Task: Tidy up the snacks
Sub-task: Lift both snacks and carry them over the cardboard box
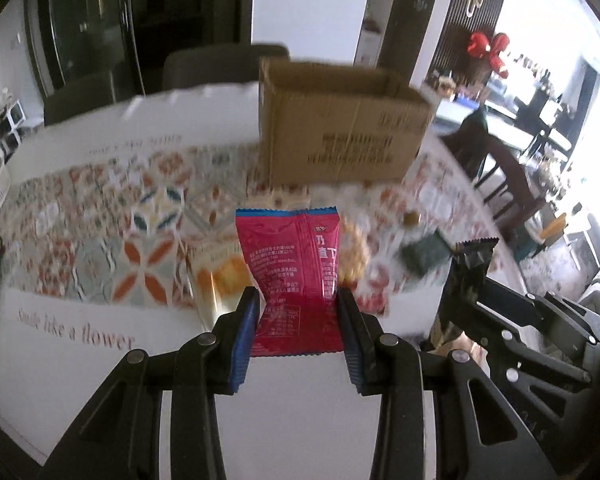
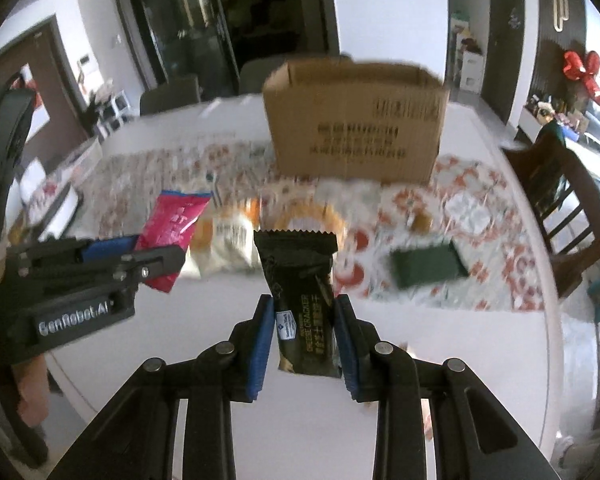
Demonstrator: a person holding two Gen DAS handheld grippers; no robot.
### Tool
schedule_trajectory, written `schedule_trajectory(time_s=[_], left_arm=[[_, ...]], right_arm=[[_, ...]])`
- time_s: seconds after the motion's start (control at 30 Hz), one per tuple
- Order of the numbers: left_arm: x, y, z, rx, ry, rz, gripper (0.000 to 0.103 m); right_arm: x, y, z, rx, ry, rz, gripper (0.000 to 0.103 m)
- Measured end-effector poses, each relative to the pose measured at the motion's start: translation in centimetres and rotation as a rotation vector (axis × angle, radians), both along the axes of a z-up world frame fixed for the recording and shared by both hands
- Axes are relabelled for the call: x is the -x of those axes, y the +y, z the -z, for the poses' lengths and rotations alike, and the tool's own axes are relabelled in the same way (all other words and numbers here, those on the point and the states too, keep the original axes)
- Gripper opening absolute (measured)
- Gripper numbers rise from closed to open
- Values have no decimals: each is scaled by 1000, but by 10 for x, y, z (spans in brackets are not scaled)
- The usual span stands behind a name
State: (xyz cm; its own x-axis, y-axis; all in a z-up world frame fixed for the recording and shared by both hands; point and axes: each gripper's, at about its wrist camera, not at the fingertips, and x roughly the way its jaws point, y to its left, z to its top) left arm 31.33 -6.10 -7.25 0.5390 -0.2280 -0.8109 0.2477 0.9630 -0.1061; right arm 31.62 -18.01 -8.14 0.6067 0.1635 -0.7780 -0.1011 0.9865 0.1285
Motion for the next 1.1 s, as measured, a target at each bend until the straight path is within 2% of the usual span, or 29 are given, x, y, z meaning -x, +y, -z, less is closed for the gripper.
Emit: schedule_trajectory(time_s=[0.4, 0.7, 0.9, 1.1], left_arm=[[-22, -6, -52, 31, -154, 45, 39], [-73, -21, -96, 54, -224, 80, 39], [-110, -34, -107, 48, -221, 98, 39], [-154, -50, -107, 53, -173, 125, 39]], right_arm=[[-33, -3, -64, -18, -158, 35, 31], [-82, -19, -100, -13, -221, 73, 31], [-122, -34, -112, -23, -232, 92, 31], [-169, -46, -113, -45, -196, 85, 31]])
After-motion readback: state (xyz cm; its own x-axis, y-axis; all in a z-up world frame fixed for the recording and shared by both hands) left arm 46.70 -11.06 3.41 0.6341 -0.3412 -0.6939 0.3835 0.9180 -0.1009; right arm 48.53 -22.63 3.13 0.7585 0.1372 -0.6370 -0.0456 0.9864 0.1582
